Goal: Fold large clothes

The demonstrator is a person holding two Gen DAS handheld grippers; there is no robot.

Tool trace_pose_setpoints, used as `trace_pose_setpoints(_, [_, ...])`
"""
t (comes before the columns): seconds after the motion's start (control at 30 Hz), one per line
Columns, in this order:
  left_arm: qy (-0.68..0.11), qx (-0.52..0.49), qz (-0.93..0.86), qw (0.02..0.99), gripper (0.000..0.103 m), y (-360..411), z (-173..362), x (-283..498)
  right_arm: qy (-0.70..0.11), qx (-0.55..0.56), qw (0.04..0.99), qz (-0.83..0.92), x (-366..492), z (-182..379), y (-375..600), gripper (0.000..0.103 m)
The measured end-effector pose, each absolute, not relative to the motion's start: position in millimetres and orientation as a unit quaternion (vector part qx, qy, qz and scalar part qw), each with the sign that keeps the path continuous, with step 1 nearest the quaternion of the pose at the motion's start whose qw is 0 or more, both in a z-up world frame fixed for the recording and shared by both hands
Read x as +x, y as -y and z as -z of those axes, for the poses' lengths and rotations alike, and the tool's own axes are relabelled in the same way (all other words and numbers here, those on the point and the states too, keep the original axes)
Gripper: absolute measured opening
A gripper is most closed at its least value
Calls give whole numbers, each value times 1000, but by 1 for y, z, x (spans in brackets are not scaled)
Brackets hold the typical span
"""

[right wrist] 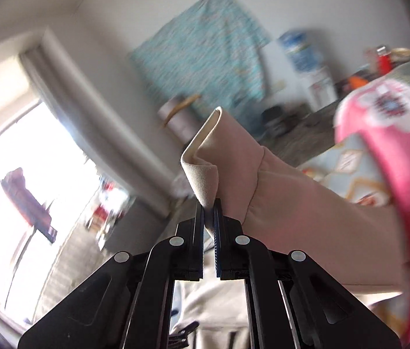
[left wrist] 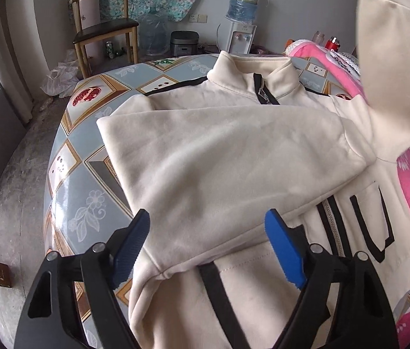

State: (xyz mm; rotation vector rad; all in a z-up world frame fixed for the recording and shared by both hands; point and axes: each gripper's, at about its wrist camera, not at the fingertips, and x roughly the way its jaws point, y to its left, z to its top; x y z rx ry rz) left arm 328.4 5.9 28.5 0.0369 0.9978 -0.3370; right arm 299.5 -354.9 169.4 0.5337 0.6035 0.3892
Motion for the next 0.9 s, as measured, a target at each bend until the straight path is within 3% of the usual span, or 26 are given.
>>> trace_pose_setpoints(0.03, [-472,10,168,865,79,-12,-33,325,-315,244,893,-210,308,-153,330,14])
trace_pose_setpoints(0.13, [-457,-14,191,869,79,-28,-44,318,-420,183,851,-258,326,-87,258,47])
trace_pose_setpoints(0.3, [-454,-35,217,864,70,-35,-49,320,-489,148,822,-251,320,-17,244,47])
trace_pose_setpoints(0.8, [-553,-168,159,800,52,-14,3,440,-500,99,853,-112,210,42,400,49])
trace_pose_setpoints(0.9, [-561,-164,143,799,42,-12,9,442,-489,87,862,-97,196,46,408,50])
